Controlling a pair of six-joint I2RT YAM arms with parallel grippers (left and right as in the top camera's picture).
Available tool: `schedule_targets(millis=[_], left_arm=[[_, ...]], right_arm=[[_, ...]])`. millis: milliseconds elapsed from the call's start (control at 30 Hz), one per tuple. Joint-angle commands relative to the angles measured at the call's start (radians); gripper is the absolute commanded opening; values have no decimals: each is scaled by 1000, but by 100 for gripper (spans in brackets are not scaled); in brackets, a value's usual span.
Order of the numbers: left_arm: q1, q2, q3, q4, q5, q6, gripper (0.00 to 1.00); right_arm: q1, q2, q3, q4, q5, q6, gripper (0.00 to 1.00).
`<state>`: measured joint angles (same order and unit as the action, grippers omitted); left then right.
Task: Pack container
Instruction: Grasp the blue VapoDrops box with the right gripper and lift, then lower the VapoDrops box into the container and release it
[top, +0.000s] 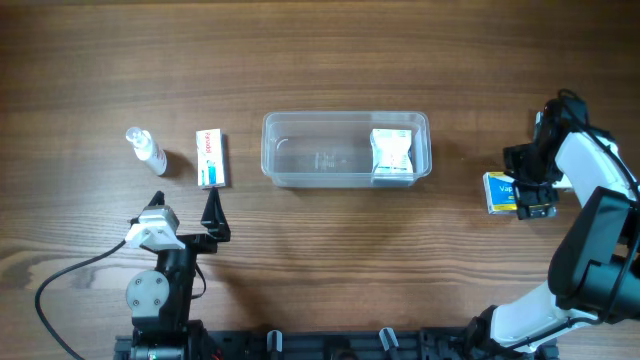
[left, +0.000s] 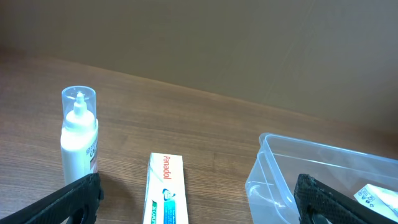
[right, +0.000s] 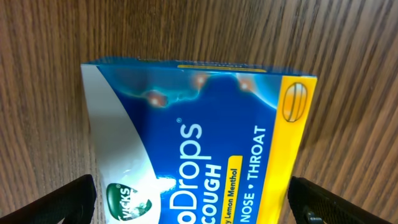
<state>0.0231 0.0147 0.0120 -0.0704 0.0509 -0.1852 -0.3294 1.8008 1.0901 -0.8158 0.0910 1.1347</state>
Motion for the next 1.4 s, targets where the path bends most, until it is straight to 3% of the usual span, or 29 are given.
schedule_targets(millis=[0,367,567,700,867,1000,1167,1367], left_arm=[[8,-8,-6,-2,8,-6,100],[8,-8,-6,-2,8,-6,100],[8,-8,-6,-2,8,-6,100],[8,-8,-6,-2,8,-6,100],[8,-8,-6,-2,8,-6,100],[8,-8,-6,-2,8,-6,100],[8,-8,-6,-2,8,-6,100],[8,-8,-6,-2,8,-6,100]], right_arm=[[1,8,-15,13,-14,-10,100],[1,8,-71,49,-2,-10,100],[1,8,-71,70,24,-51,76],[1,8,-67,73,24,-66,73],[1,7,16,50,12,-231,75],[12,-14,221,-47,-123,-394,76],[166,-64,478,-64,-389,-547,74],[448,-76,517,-104,-333,-690,75]])
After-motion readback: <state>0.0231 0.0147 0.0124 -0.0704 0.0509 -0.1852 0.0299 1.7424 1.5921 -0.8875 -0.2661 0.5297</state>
